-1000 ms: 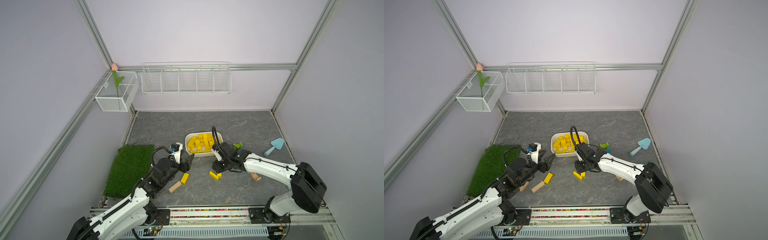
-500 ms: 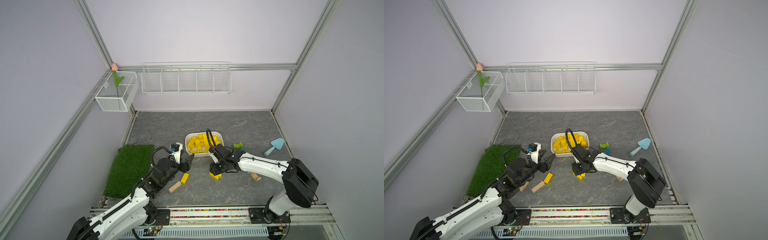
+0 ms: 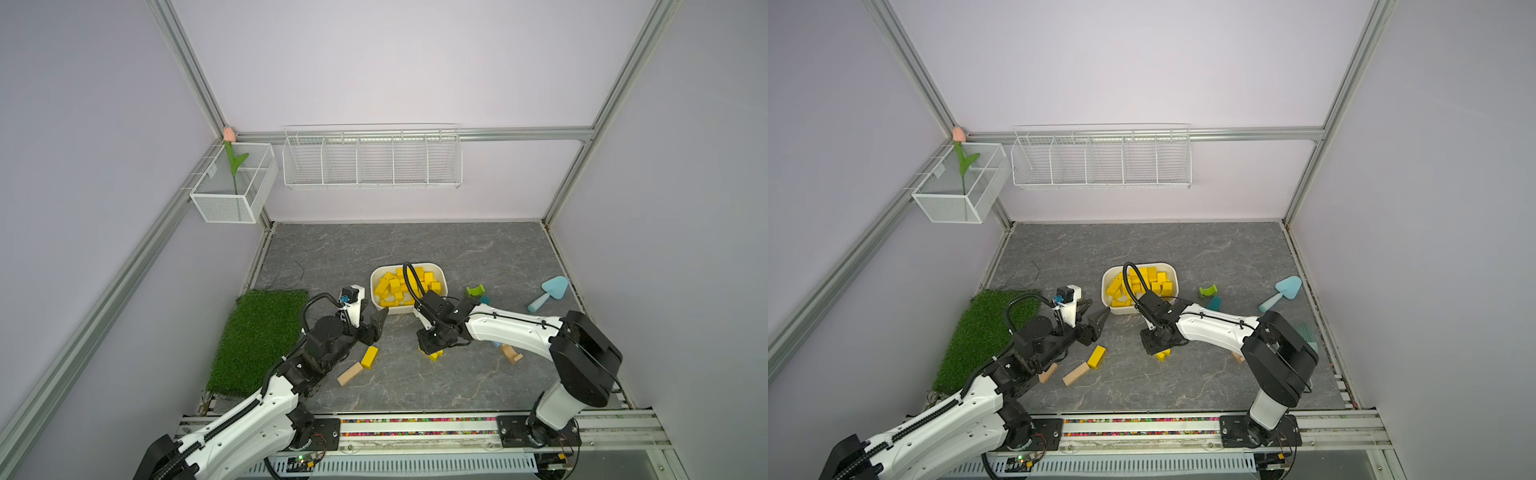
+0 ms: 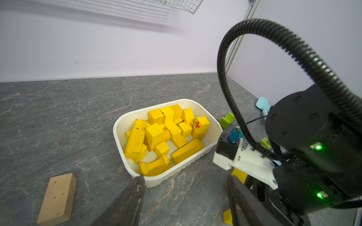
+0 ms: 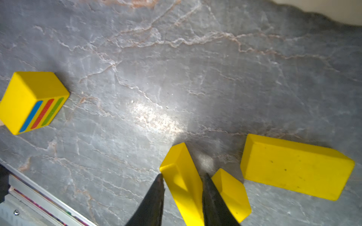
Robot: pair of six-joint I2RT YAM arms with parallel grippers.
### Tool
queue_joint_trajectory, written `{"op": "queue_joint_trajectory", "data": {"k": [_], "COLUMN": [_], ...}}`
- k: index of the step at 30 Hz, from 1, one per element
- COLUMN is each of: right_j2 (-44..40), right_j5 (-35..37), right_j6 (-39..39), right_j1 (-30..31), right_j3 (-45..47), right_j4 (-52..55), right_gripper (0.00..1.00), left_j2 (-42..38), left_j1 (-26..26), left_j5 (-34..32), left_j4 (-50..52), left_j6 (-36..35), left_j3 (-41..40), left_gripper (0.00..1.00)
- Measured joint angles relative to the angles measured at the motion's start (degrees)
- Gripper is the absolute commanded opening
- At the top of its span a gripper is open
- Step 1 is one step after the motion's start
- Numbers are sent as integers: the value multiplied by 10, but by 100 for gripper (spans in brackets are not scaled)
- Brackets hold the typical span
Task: Pick out the yellow building blocks
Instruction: Pick up the building block from the center of the board.
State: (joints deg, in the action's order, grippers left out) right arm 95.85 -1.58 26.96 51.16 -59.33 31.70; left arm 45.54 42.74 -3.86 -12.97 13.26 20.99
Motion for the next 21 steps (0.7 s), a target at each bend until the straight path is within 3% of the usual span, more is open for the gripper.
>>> {"op": "queue_joint_trajectory", "data": {"k": [21], "right_j2": [26], "right_j5": [17], "right_j6": [3], "right_j1": [7], "right_j3": [-22], "right_j4": [22], "right_gripper": [17], "left_j2": [-8], "left_j1": [0], "left_j5": [0], "left_j4": [0], "left_j6": [0], "left_j3": [0], "left_gripper": [68]}}
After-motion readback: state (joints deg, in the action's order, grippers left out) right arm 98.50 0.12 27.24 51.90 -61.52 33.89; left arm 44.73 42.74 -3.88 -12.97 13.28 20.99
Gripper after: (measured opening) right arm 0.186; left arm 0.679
